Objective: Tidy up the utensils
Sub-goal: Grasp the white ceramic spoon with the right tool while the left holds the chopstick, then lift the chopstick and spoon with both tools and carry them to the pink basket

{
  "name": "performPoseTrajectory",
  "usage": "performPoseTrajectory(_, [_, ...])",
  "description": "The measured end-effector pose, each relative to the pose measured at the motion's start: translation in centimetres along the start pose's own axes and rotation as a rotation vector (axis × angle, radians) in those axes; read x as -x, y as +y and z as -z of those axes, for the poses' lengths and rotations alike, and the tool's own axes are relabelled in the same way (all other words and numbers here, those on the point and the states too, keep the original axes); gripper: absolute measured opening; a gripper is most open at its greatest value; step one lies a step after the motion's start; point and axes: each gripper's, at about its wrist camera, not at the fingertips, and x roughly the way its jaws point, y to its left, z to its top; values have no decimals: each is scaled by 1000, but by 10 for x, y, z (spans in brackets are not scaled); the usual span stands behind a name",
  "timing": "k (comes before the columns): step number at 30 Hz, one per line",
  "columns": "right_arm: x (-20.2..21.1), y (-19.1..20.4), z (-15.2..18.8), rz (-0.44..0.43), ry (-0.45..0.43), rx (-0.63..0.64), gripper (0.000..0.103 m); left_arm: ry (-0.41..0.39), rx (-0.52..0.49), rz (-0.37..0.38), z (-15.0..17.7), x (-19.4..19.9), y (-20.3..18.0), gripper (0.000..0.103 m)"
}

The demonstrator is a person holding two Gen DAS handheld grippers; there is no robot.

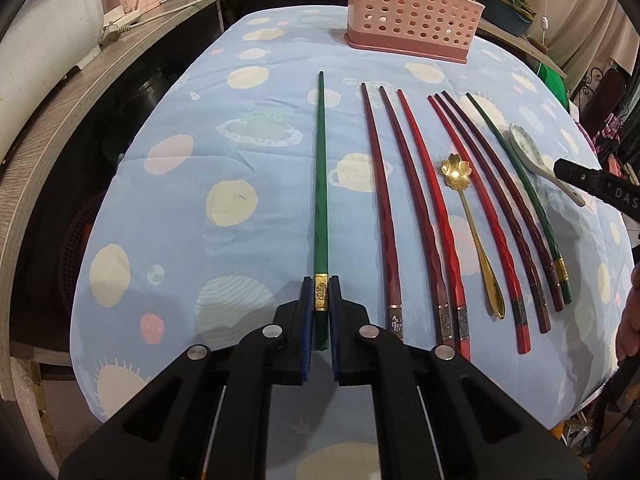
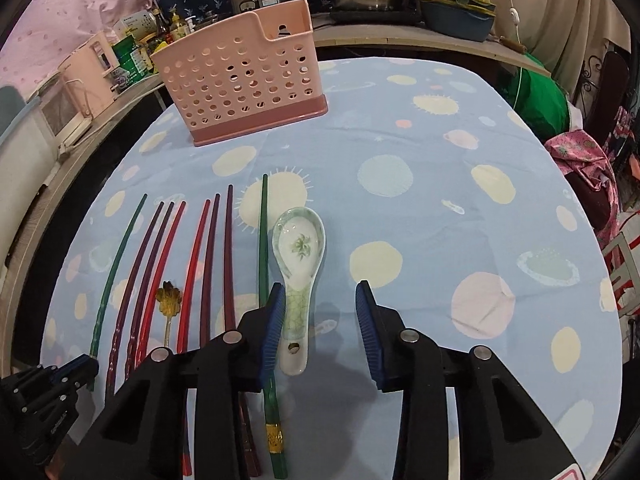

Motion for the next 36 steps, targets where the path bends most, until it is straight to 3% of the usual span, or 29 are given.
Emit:
performPoseTrajectory(6, [-11,-1,5,-28,35,-2,18,1,2,1,-2,-1,-1,7])
performPoseTrajectory(15, [-17,-1,13,-38,31,1,16,-2,2,1,-1,-1,0,7])
performPoseTrajectory(21, [-12,-4,18,-36,25,-10,9,-4,7,9,-1,0,1,7])
performPoseTrajectory(29, [18,-10,20,-25,-23,-23,8,-6,32,34,2,12,5,7])
performPoseTrajectory(36, [47,-15,18,-21,-69,-30,8,-65,47,34,-4,42,10,7])
